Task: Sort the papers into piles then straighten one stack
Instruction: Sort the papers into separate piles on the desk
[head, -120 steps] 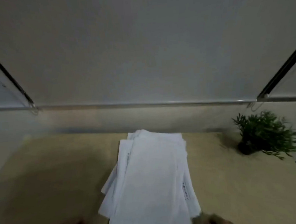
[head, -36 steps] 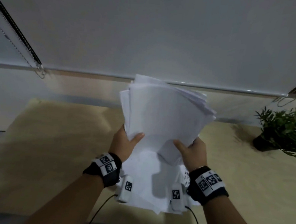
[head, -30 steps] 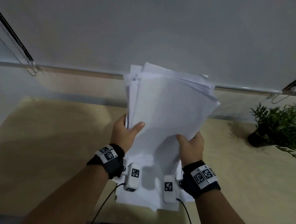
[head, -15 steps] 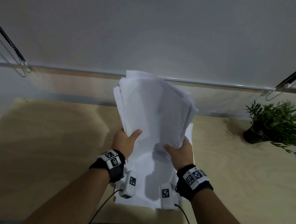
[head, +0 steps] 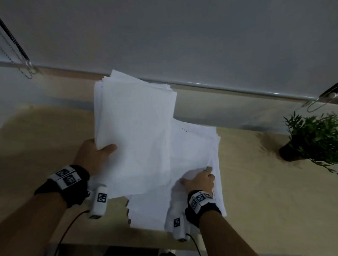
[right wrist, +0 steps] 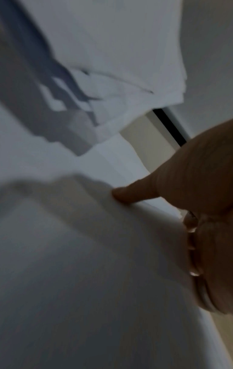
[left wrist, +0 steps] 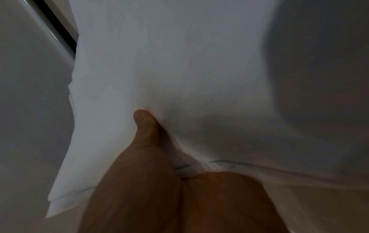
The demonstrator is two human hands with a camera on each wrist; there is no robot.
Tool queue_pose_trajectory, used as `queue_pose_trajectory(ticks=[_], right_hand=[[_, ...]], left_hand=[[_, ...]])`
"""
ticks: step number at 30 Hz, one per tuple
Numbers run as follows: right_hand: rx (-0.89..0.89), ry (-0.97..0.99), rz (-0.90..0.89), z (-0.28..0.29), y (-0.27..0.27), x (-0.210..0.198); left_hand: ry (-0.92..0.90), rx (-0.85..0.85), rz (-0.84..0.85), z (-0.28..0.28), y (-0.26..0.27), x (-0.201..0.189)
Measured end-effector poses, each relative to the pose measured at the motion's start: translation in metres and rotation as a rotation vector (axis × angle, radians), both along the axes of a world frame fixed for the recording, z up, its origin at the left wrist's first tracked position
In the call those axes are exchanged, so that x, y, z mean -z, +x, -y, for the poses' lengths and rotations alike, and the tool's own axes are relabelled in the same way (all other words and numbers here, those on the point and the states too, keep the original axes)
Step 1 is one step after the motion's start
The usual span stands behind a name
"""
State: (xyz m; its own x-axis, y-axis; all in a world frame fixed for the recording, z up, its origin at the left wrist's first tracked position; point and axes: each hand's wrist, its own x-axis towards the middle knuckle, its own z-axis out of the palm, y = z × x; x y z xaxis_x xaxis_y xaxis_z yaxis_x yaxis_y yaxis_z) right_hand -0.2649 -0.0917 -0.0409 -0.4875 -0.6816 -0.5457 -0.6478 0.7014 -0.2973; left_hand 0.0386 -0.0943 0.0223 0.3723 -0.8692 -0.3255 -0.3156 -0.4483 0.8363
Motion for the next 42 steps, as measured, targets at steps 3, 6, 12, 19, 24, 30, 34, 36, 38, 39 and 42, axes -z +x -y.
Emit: queue_pose_trajectory(ticks=[3, 6, 12, 19, 24, 30, 34, 36, 38, 39, 42], right_hand=[[0.137, 0.003, 0.150, 0.009, -0.007, -0.003], [0.262, -0.039, 0.216, 0.014, -0.007, -0.008], [0.161, -0.191, 0.214, 0.009, -0.015, -0.018], [-0.108, -0.580, 0.097, 0.020, -0.054, -0.096], [-0.186, -0.846, 0.099, 0.040, -0.067, -0.175], [-0.107, -0.808, 0.375, 0.052, -0.054, -0.175], [-0.059, -0.462, 0.432, 0.056, -0.026, -0.081], [-0.060, -0.282, 0.412, 0.053, -0.012, -0.042], [-0.138, -0.187, 0.270, 0.047, 0.001, -0.024], [-0.180, -0.177, 0.219, 0.044, 0.008, -0.021], [-0.247, -0.151, 0.150, 0.038, 0.034, -0.017]], left_hand=[[-0.012, -0.025, -0.032, -0.008, 0.011, 0.000], [-0.011, -0.015, -0.054, -0.008, 0.018, 0.000], [0.054, -0.015, -0.103, -0.009, 0.028, 0.009], [0.225, 0.044, -0.175, -0.026, 0.029, 0.034], [0.213, 0.122, -0.150, -0.023, 0.006, 0.040], [0.158, 0.185, -0.122, -0.025, -0.015, 0.041], [0.218, 0.173, -0.108, -0.028, -0.024, 0.045], [0.271, 0.079, -0.184, -0.026, -0.017, 0.051], [0.306, 0.047, -0.261, -0.022, -0.015, 0.050], [0.318, 0.051, -0.283, -0.018, -0.016, 0.049], [0.335, 0.168, -0.057, -0.007, -0.032, 0.045]])
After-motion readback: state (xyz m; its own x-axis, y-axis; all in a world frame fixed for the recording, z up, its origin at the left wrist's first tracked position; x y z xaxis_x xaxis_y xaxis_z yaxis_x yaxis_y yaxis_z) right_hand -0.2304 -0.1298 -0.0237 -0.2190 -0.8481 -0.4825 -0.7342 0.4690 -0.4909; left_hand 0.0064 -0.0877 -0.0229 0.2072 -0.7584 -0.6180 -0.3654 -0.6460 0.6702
